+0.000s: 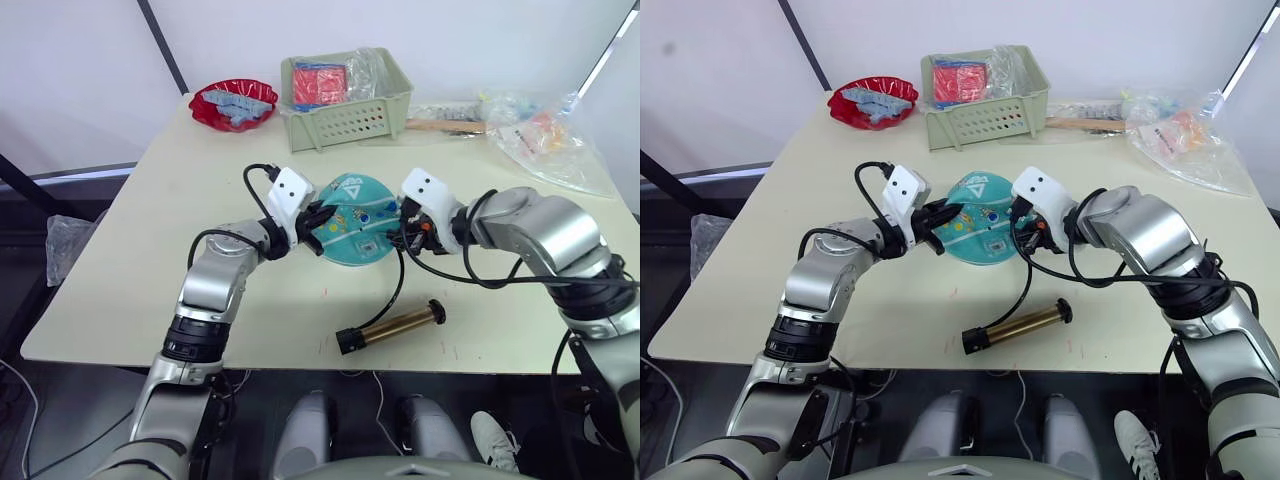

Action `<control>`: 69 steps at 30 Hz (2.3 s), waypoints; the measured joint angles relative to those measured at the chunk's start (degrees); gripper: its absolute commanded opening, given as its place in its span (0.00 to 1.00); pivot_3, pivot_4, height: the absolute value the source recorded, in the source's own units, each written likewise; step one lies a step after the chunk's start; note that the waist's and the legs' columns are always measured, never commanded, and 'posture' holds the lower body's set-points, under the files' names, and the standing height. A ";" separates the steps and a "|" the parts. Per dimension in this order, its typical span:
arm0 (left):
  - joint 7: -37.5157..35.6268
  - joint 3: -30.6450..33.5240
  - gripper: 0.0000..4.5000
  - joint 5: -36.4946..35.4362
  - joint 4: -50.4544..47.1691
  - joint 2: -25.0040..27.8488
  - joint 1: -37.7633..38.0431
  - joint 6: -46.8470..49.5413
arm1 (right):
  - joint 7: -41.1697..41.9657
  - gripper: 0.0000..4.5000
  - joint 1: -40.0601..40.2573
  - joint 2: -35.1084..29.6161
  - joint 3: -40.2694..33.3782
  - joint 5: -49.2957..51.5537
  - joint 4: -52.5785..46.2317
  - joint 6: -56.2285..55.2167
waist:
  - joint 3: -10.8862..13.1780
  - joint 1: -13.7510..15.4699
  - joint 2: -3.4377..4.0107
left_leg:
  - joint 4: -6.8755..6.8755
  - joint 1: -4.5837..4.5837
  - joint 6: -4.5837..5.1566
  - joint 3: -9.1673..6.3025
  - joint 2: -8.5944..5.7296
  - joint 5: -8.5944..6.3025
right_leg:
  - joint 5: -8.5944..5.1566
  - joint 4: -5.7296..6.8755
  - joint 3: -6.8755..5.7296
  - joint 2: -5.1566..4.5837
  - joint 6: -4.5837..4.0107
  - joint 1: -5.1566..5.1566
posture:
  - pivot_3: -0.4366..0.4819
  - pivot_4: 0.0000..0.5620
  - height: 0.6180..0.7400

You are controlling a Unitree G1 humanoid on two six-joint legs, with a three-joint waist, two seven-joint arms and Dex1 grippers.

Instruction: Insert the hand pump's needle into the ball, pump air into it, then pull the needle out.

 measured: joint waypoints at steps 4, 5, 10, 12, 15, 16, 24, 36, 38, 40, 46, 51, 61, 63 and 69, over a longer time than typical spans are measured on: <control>-0.03 0.02 0.00 0.05 0.00 -0.15 0.00 0.01 | -0.26 0.08 -1.49 2.07 0.98 -1.56 3.71 -0.34 | 0.00 0.02 0.00 | 0.00 0.00 0.00 -0.03 0.00 0.00 | 0.01 0.00 -0.04 -0.01 0.02 0.02 | 0.48 0.27 0.98; -0.03 0.02 0.00 0.06 0.00 -0.16 0.00 0.01 | -0.31 0.08 -1.65 2.40 1.00 -1.80 4.19 -0.38 | 0.00 0.02 0.00 | 0.00 -0.01 0.00 -0.04 -0.01 0.00 | 0.01 0.00 -0.05 -0.01 0.02 0.02 | 0.48 0.27 0.98; -0.03 0.02 0.00 0.09 0.00 -0.20 0.00 0.04 | -1.37 0.08 -2.08 5.20 1.08 -3.54 7.59 -0.92 | 0.00 -0.01 0.01 | 0.00 0.00 0.00 -0.06 -0.01 0.00 | 0.01 -0.01 -0.08 -0.01 0.02 0.05 | 0.48 0.27 0.98; -0.03 0.02 0.00 0.09 0.00 -0.22 0.00 0.05 | -1.53 0.08 -2.58 6.10 1.08 -3.99 8.95 -1.18 | 0.00 -0.02 0.01 | 0.00 0.00 0.00 -0.06 -0.01 0.00 | 0.01 0.00 -0.09 -0.01 0.02 0.05 | 0.48 0.27 0.98; -0.06 0.02 0.00 0.09 -0.01 -0.21 0.00 0.06 | -1.93 0.08 -3.07 7.10 1.08 -4.84 9.59 -1.46 | 0.00 -0.02 0.01 | 0.00 0.00 0.00 -0.10 -0.01 0.00 | 0.01 -0.01 -0.13 -0.02 0.01 0.06 | 0.48 0.27 0.98; -0.08 0.02 0.00 0.09 -0.01 -0.21 0.00 0.05 | -1.99 0.08 -3.07 7.36 1.08 -5.06 9.79 -1.51 | 0.00 -0.02 0.01 | 0.00 -0.01 0.00 -0.10 -0.01 0.00 | 0.01 -0.01 -0.14 -0.02 0.02 0.06 | 0.48 0.27 0.98; -0.11 0.02 0.00 0.14 -0.01 -0.22 0.00 0.06 | -2.18 0.08 -3.08 8.46 1.06 -6.09 10.29 -1.62 | 0.00 -0.14 0.02 | -0.01 0.00 0.00 -0.14 -0.01 0.00 | 0.01 -0.01 -0.18 -0.02 0.01 0.07 | 0.48 0.27 0.98; -0.17 0.00 0.00 0.30 -0.01 -0.27 0.00 0.06 | -1.78 0.08 -3.08 8.47 2.86 -7.73 10.01 -2.74 | 0.00 -0.15 0.02 | -0.01 0.00 0.00 -0.17 -0.01 0.00 | 0.00 -0.01 -0.21 -0.03 -0.01 0.09 | 0.48 0.27 0.98; -0.17 0.00 0.00 0.33 -0.01 -0.28 0.00 0.06 | -1.79 0.08 -3.08 8.52 2.95 -7.97 10.04 -2.82 | 0.00 -0.15 0.02 | -0.01 0.00 0.00 -0.17 -0.01 0.00 | -0.04 -0.01 -0.22 -0.03 -0.07 0.09 | 0.48 0.27 0.98; -0.18 0.00 0.00 0.36 -0.01 -0.28 0.00 0.06 | -1.78 0.08 -3.08 8.53 3.10 -8.18 10.05 -2.92 | 0.00 -0.15 0.02 | -0.01 0.00 0.00 -0.17 -0.01 0.00 | -0.04 -0.02 -0.22 -0.03 -0.07 0.09 | 0.48 0.27 0.98; -0.22 0.00 0.00 0.51 -0.01 -0.31 0.00 0.05 | -1.34 0.08 -3.03 8.50 3.35 -8.57 10.04 -3.04 | 0.00 -0.15 0.02 | -0.01 0.00 0.00 -0.19 -0.01 0.00 | -0.05 -0.02 -0.24 -0.04 -0.09 0.10 | 0.48 0.27 0.98; -0.22 0.00 0.00 0.53 0.00 -0.35 0.00 0.04 | -1.33 0.08 -3.01 8.50 3.40 -8.90 10.05 -2.86 | 0.00 -0.15 0.02 | -0.01 0.00 0.00 -0.20 -0.01 0.00 | -0.08 -0.03 -0.26 -0.05 -0.14 0.11 | 0.48 0.27 0.98; -0.20 0.04 0.00 0.62 0.04 -0.36 0.00 0.04 | -2.07 0.08 -2.71 9.07 3.07 -9.20 10.25 -2.70 | 0.00 -0.19 0.02 | -0.01 0.01 -0.01 -0.23 -0.01 0.00 | -0.11 -0.03 -0.29 -0.06 -0.20 0.13 | 0.48 0.27 0.98; -0.20 0.04 0.00 0.73 0.04 -0.37 0.00 0.03 | -2.13 0.08 -2.71 9.13 2.95 -9.19 10.37 -2.69 | 0.00 -0.20 0.02 | -0.01 0.00 0.00 -0.23 -0.01 0.00 | -0.12 -0.03 -0.29 -0.06 -0.21 0.13 | 0.48 0.27 0.98; -0.20 0.06 0.00 0.99 0.14 -0.48 0.00 -0.05 | -2.31 0.08 -2.71 9.60 2.23 -9.10 11.33 -2.66 | 0.00 -0.21 0.02 | -0.01 0.01 0.00 -0.24 -0.01 0.00 | -0.13 -0.03 -0.31 -0.07 -0.22 0.13 | 0.48 0.27 0.98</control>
